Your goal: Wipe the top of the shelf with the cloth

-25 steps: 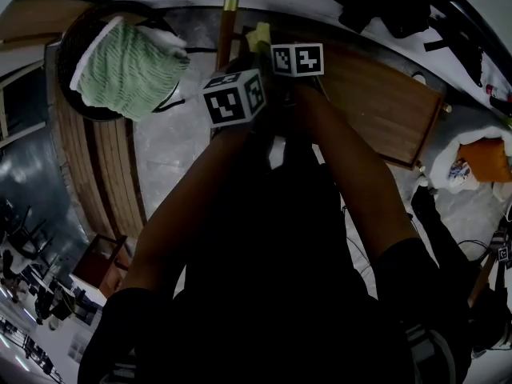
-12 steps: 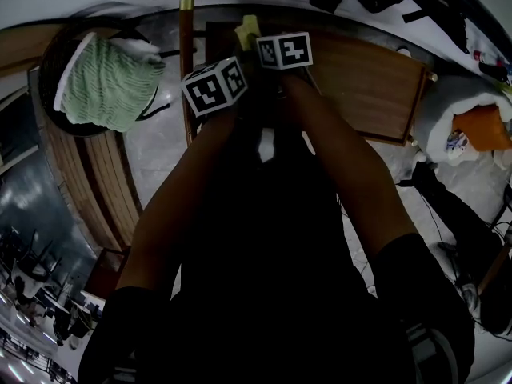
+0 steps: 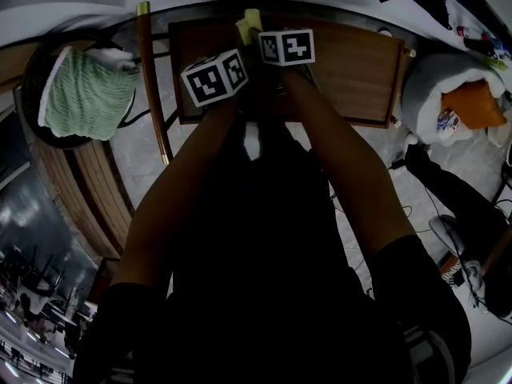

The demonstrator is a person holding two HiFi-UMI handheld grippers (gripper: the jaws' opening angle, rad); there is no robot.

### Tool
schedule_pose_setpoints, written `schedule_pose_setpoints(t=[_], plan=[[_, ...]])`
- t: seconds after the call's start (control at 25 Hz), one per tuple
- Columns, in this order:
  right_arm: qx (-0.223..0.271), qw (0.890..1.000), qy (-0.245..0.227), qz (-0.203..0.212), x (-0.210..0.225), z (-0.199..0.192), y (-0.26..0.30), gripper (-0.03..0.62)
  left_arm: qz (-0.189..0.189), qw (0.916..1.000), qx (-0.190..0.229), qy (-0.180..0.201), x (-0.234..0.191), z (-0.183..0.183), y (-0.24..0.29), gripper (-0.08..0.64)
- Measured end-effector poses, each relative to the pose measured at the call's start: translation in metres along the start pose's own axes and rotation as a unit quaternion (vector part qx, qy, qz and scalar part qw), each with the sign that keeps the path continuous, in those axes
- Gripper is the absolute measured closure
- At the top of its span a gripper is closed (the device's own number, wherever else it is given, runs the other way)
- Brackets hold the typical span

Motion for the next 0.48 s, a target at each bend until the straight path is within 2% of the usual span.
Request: schedule_pose_setpoints(t=[0.48], plan=[[0.021, 0.999, 0.032, -0.028, 0.075, -0.025, -0.053, 0.545, -0.024, 0.9993, -0.013, 0.024, 0.073, -0.016, 0.048, 0.549]])
Point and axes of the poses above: the fingertips, and each gripper's own axes: y forward along the fingers, x to its right, z out of its top, the point moved 4 cm from there along -y, backward along the fingers, and after that the axes turned 14 degrees about -x, right-handed, at the moved point
